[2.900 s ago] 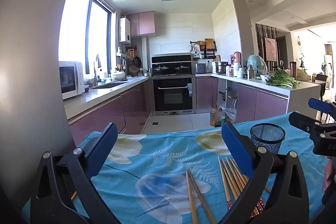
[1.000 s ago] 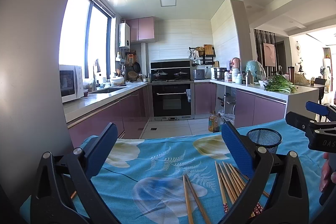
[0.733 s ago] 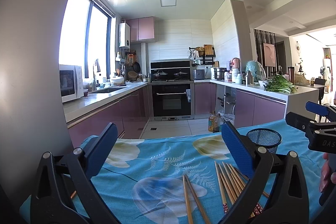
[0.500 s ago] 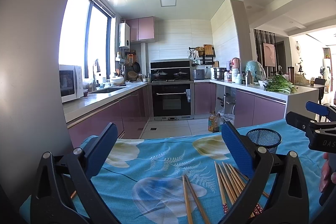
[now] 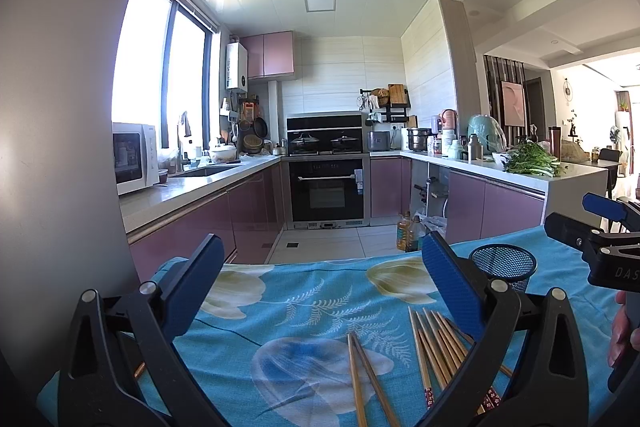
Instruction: Organize utensils
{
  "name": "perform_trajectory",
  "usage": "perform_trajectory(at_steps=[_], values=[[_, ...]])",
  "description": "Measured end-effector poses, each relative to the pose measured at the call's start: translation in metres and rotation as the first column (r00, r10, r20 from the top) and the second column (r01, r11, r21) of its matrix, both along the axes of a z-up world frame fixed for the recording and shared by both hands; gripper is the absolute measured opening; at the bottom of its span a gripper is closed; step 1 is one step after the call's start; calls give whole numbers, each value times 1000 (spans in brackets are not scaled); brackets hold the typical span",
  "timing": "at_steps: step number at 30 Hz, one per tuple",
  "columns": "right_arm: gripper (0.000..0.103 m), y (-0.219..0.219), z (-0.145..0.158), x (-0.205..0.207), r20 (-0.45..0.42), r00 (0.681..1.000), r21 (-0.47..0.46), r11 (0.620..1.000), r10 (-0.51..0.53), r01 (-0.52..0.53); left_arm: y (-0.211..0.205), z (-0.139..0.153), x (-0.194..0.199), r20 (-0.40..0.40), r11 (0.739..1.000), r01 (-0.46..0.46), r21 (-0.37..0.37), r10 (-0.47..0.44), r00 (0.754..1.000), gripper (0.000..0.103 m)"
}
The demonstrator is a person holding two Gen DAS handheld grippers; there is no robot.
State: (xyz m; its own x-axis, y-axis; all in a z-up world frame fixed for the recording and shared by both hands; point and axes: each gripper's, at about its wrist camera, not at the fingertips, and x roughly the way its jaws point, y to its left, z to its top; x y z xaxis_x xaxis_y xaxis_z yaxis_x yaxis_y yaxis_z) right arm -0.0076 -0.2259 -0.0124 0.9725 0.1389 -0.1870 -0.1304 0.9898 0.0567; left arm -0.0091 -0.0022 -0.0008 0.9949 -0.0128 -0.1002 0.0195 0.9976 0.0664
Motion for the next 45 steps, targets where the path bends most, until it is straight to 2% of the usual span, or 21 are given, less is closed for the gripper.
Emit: perform_trajectory(at_steps=[24,28,31,34,39,41,43,45], values=[[97,-2,-2,3,-10,1000,6,1000,9,-9,-2,-3,3,-12,1000,4,2,-4,1000,97],[97,-4,-3,3,-31,999,7,1000,20,-20,0,-7,6,-33,1000,15,5,-14,999,97],[97,-2,-8,3,-66,997,-20,999,46,-48,2,-12,12,-82,999,33,7,-33,996,97],[96,2,-16,3,-128,987,-51,993,101,-108,3,-21,22,-167,997,78,9,-75,983,97],[94,15,-44,13,-303,932,-80,969,198,-232,1,-43,37,-304,990,129,49,-108,946,97],[86,21,-56,19,-372,903,-79,962,214,-260,2,-51,43,-358,986,163,42,-137,923,97],[73,25,-70,29,-443,871,-79,958,214,-275,2,-60,51,-409,981,188,40,-156,899,92],[66,28,-80,37,-490,849,-86,958,199,-274,1,-69,59,-460,978,202,50,-157,874,82]])
